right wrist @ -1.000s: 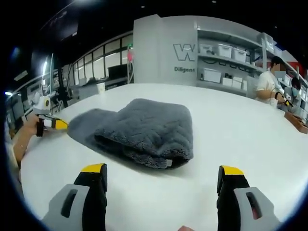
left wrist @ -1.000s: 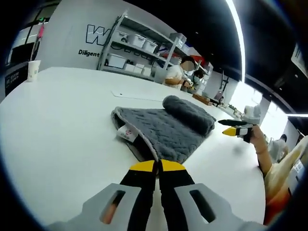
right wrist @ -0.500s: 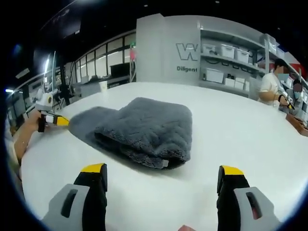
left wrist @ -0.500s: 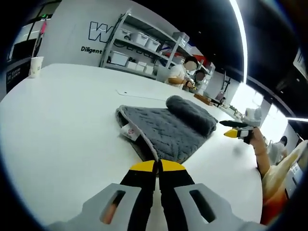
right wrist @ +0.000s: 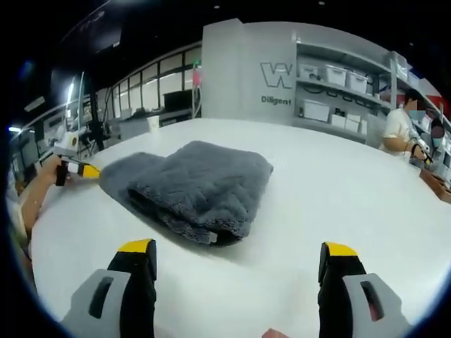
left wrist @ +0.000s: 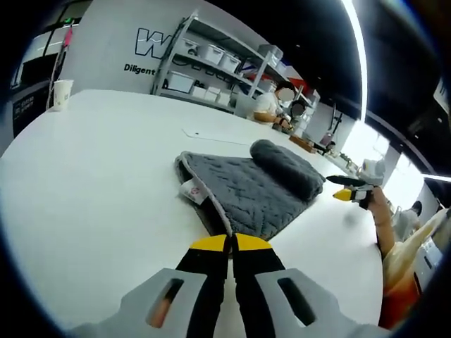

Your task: Open the folded towel by lifting each exposed corner and separating the folded layers until the towel lies flat within the target outline without major curled edges

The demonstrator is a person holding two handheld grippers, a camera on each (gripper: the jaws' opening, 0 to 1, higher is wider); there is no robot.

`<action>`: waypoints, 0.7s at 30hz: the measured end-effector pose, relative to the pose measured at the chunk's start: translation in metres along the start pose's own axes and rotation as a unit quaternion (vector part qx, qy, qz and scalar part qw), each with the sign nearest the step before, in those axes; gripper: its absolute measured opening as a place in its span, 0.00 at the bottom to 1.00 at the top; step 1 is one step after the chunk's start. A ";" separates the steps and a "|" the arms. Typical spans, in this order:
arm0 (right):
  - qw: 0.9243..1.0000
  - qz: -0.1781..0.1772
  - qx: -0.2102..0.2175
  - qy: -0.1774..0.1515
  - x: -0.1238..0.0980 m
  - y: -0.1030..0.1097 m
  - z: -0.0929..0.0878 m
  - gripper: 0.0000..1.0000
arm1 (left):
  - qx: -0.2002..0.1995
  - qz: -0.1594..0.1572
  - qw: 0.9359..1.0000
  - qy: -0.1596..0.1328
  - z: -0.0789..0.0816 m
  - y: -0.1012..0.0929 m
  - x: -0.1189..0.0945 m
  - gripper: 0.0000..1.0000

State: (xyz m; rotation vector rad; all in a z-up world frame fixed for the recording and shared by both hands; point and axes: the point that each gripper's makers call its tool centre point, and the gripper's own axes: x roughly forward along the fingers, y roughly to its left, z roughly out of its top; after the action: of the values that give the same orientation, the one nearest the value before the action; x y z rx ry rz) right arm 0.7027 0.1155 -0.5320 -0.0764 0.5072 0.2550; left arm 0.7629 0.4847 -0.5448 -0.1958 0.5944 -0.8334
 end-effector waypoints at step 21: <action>1.000 -0.001 0.000 0.001 0.000 0.000 -0.001 0.96 | 0.006 0.033 0.999 0.018 -0.005 0.022 -0.023 0.02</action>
State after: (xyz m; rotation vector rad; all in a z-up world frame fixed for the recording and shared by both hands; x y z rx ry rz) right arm 0.7023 0.1156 -0.5327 -0.0767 0.5097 0.2526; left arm 0.7618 0.5167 -0.5483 -0.1498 0.6270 -0.7785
